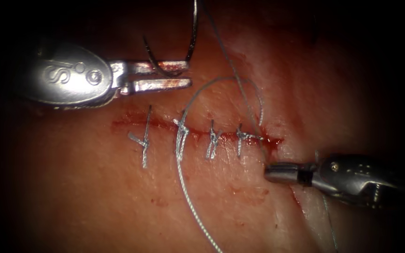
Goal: Wound Closure
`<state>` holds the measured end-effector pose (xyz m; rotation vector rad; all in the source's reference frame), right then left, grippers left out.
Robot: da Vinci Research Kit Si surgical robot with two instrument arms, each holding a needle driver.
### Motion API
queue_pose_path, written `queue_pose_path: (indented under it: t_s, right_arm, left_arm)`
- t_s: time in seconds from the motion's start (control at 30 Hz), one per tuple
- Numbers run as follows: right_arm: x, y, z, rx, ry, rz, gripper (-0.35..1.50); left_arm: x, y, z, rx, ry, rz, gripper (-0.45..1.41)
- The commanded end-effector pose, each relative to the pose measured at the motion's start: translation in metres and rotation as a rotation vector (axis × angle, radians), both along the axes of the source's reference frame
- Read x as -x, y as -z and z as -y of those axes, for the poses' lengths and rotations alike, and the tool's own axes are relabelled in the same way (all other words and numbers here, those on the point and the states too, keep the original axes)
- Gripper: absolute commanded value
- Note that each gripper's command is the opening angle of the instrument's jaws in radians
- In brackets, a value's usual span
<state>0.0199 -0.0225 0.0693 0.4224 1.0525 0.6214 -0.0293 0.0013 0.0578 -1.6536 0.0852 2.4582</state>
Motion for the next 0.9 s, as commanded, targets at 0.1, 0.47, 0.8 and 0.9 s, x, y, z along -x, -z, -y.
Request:
queue_pose_path:
  t_s: [0.1, 0.47, 0.8, 0.9]
  right_arm:
    - [-0.0006, 0.0053, 0.0008, -0.015, 0.003, -0.048, -0.35]
    - [-0.0029, 0.0165, -0.0016, 0.061, 0.033, -0.143, -0.35]
    - [-0.0016, 0.011, -0.001, 0.183, 0.027, -0.114, 1.3]
    - [-0.0006, 0.0077, -0.0006, 0.206, 0.028, -0.052, 1.31]
  left_arm:
    - [0.0008, -0.0016, 0.0006, 0.009, -0.009, 0.007, -0.45]
    - [0.001, -0.0015, 0.0009, 0.007, -0.016, 0.013, -0.45]
    - [-0.0026, -0.0027, -0.0011, 0.023, 0.021, 0.001, -0.45]
    - [-0.0038, -0.0035, -0.0016, 0.027, 0.051, -0.017, -0.45]
